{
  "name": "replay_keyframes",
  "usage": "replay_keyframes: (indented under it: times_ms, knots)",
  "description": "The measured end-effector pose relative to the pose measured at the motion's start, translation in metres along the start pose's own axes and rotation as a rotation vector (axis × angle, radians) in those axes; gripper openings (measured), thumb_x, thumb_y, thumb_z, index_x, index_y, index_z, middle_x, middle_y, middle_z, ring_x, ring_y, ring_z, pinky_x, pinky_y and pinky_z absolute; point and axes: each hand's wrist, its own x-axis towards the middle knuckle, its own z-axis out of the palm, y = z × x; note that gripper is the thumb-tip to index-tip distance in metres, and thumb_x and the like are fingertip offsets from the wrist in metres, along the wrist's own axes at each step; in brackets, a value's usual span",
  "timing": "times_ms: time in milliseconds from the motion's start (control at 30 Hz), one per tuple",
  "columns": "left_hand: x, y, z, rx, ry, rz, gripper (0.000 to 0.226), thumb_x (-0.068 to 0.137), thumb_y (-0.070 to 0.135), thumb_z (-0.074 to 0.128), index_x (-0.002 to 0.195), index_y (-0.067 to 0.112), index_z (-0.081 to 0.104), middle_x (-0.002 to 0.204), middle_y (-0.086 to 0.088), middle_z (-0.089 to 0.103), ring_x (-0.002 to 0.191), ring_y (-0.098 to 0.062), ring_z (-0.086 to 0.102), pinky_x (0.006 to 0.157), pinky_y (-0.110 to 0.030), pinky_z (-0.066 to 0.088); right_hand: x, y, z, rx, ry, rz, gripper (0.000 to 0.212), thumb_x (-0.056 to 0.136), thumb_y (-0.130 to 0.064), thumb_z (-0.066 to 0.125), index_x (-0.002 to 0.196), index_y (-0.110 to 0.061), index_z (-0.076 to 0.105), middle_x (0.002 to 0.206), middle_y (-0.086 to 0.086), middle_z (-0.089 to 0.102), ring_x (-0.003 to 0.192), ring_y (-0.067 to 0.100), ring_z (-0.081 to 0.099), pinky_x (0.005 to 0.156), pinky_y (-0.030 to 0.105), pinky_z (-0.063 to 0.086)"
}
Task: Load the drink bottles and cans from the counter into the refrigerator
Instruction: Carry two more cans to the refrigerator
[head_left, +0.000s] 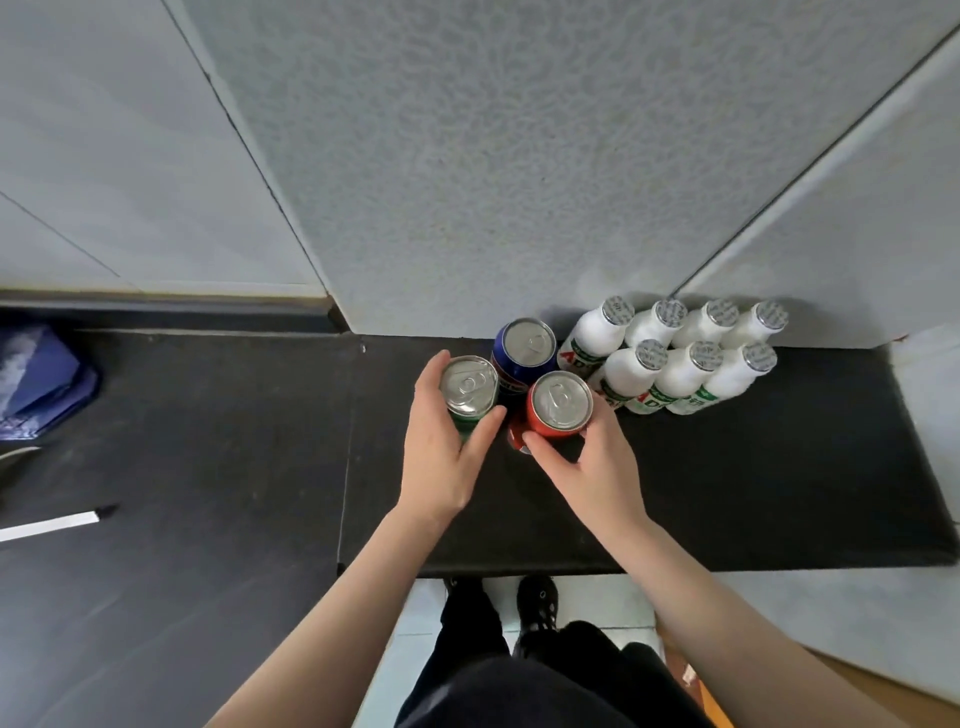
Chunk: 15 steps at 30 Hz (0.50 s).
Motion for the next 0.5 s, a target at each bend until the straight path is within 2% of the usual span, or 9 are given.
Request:
replay_keyframes:
  times_ms: [67,133,233,333,400,500]
  knots:
    - [0.001,-0.001,-0.001,-0.014,-0.023,-0.004,0.072,0.079,0.049,0.061,0.139,0.037,0.023,0.137,0.003,0.046,0.125,-0.006,0.046,0.102,-0.015,0.035,0.002,0.000,0.005,0.036,-0.019,0.047,0.059,0.074,-0.036,0.077,0.123,-0.012,0.054,0.117,-0.003,0.060,0.111,0.009,0.056,0.092,0.026,0.048]
    - [0.000,0.000,-0.003,-0.037,-0.018,-0.016,0.073,0.079,0.049,0.061,0.140,0.030,0.025,0.132,0.006,0.049,0.121,0.000,0.048,0.099,-0.009,0.035,0.002,-0.001,0.008,0.044,-0.029,0.064,0.061,0.075,-0.037,0.076,0.126,-0.013,0.052,0.119,-0.003,0.059,0.113,0.009,0.055,0.093,0.028,0.048]
    - [-0.006,0.002,-0.011,-0.100,0.078,-0.072,0.064,0.078,0.049,0.061,0.132,0.038,0.029,0.122,0.020,0.050,0.113,0.011,0.049,0.089,0.000,0.035,-0.002,-0.004,0.008,0.052,-0.043,0.086,0.057,0.076,-0.043,0.071,0.123,-0.014,0.054,0.115,-0.003,0.062,0.109,0.011,0.058,0.091,0.030,0.049]
    - [-0.023,0.006,-0.022,-0.106,0.113,-0.107,0.057,0.076,0.052,0.061,0.125,0.045,0.032,0.117,0.024,0.054,0.110,0.007,0.053,0.087,-0.002,0.039,-0.013,-0.008,-0.001,0.138,-0.037,0.076,0.057,0.074,-0.053,0.064,0.116,-0.014,0.057,0.107,-0.001,0.066,0.102,0.013,0.062,0.092,0.037,0.050]
    - [-0.041,0.009,-0.029,-0.110,0.124,-0.122,0.052,0.076,0.053,0.061,0.122,0.044,0.037,0.115,0.028,0.055,0.108,0.005,0.055,0.086,-0.005,0.041,-0.023,-0.013,-0.009,0.199,-0.030,0.025,0.052,0.075,-0.059,0.063,0.110,-0.020,0.059,0.104,-0.005,0.067,0.101,0.007,0.062,0.094,0.031,0.049]
    - [-0.072,0.016,-0.034,-0.116,0.150,-0.152,0.044,0.075,0.053,0.059,0.115,0.051,0.039,0.109,0.034,0.055,0.103,0.007,0.056,0.081,-0.004,0.042,-0.036,-0.018,-0.019,0.172,-0.070,-0.080,0.043,0.073,-0.061,0.063,0.103,-0.032,0.054,0.096,-0.022,0.060,0.093,-0.007,0.059,0.085,0.013,0.044]
